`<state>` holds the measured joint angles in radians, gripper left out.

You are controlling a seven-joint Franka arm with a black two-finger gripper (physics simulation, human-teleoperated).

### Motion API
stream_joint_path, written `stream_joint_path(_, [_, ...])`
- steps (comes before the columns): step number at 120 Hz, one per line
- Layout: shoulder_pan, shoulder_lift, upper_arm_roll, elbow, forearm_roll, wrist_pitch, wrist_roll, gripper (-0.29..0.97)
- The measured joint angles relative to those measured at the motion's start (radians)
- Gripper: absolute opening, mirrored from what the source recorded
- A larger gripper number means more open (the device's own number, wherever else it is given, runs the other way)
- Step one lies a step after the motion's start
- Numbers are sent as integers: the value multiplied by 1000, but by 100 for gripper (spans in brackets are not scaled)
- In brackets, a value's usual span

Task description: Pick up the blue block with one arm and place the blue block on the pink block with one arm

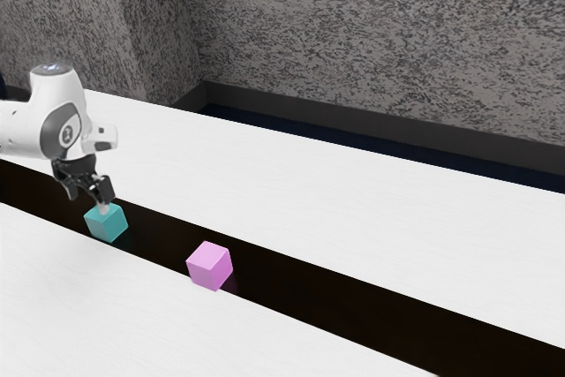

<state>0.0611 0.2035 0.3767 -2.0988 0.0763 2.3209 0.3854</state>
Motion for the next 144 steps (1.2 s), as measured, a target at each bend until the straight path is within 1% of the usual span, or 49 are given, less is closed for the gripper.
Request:
stream_joint_path(21, [6,51,-15,29,-26,13,21,68])
stream_joint_path(55, [11,62,-24,30,-41,24,44,68])
stream_joint_path(74, [14,90,-24,52,-57,27,53,68])
stream_joint_path(109, [44,141,-39,91,-85,28,77,68])
stream_joint_path(126, [91,167,-85,117,-93,26,87,68])
stream_joint_path(144, [106,182,-98,124,-95,26,96,68])
